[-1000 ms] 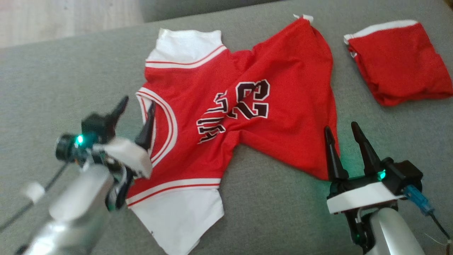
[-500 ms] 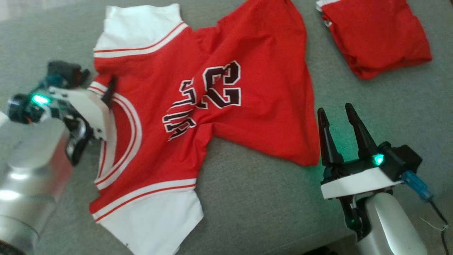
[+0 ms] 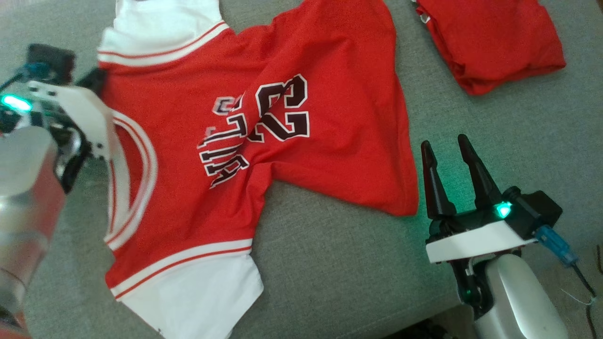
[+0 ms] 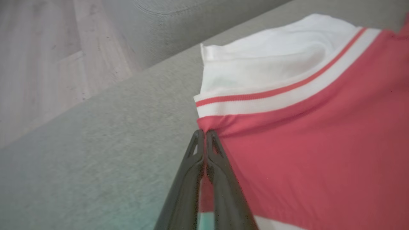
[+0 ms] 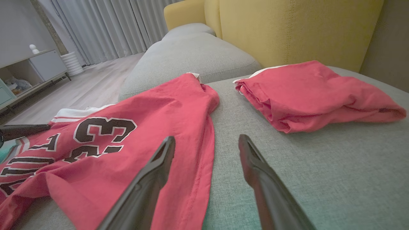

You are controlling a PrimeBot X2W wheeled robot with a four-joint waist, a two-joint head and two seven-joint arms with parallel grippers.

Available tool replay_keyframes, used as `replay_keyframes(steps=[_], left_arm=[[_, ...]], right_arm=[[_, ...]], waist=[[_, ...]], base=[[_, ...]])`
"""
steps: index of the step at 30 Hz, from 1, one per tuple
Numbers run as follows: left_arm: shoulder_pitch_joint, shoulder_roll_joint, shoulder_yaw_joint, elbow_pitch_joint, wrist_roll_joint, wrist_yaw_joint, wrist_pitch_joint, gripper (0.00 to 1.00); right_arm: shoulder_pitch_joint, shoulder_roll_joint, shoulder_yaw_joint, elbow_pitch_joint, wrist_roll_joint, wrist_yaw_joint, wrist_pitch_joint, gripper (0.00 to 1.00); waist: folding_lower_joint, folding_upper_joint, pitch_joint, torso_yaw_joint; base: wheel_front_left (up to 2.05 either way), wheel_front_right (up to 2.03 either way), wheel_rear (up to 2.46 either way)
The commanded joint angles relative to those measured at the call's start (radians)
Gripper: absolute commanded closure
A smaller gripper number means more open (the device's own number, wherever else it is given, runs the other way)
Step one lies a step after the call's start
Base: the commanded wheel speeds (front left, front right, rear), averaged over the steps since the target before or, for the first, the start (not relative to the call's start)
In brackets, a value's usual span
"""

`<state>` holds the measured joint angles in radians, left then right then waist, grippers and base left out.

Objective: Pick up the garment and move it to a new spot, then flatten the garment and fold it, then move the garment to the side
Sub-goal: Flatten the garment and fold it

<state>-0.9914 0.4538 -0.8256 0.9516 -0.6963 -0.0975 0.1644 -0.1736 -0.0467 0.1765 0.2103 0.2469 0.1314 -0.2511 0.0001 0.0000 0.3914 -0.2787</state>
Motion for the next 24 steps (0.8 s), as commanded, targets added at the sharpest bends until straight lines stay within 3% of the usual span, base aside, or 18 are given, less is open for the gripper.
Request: replay_keyframes(steps=[1, 16, 18, 19, 20, 24], left_arm=[[-0.058, 0.061, 0.038, 0.005, 0.009, 0.022, -0.019, 1.00], [-0.287, 0.099, 0.095, 0.108, 0.067, 0.164, -0.305, 1.00], [-0.305, 0.094, 0.096, 0.123, 0.073, 0.173, -0.336, 0.63], [-0.312, 0.090, 0.098, 0.129, 0.074, 0.180, -0.353, 0.25], [-0.314, 0.085, 0.098, 0.137, 0.076, 0.186, -0.365, 0.00], [-0.295, 0.056, 0.091, 0.168, 0.074, 0.177, -0.387, 0.00]], right_arm=[[-0.020, -0.004, 0.016, -0.031, 0.006, -0.001, -0.011, 0.00], [-0.052, -0.004, 0.047, -0.040, 0.005, -0.001, -0.011, 0.00], [-0.055, -0.004, 0.049, -0.041, 0.005, -0.001, -0.011, 0.00], [-0.056, -0.004, 0.048, -0.041, 0.004, -0.001, -0.011, 0.00], [-0.057, -0.004, 0.047, -0.041, 0.003, -0.001, -0.011, 0.00], [-0.062, -0.004, 0.045, -0.039, -0.003, -0.001, -0.011, 0.00]], waist=[[-0.0001, 0.0000, 0.001, 0.002], [-0.0001, 0.0000, 0.043, -0.012], [-0.0001, 0.0000, 0.048, -0.010], [-0.0001, 0.0000, 0.050, -0.008], [-0.0001, 0.0000, 0.051, -0.004], [-0.0001, 0.0000, 0.046, 0.018]], base=[[0.00, 0.00, 0.00], [0.00, 0.00, 0.00], [0.00, 0.00, 0.00], [0.00, 0.00, 0.00], [0.00, 0.00, 0.00], [0.00, 0.00, 0.00]])
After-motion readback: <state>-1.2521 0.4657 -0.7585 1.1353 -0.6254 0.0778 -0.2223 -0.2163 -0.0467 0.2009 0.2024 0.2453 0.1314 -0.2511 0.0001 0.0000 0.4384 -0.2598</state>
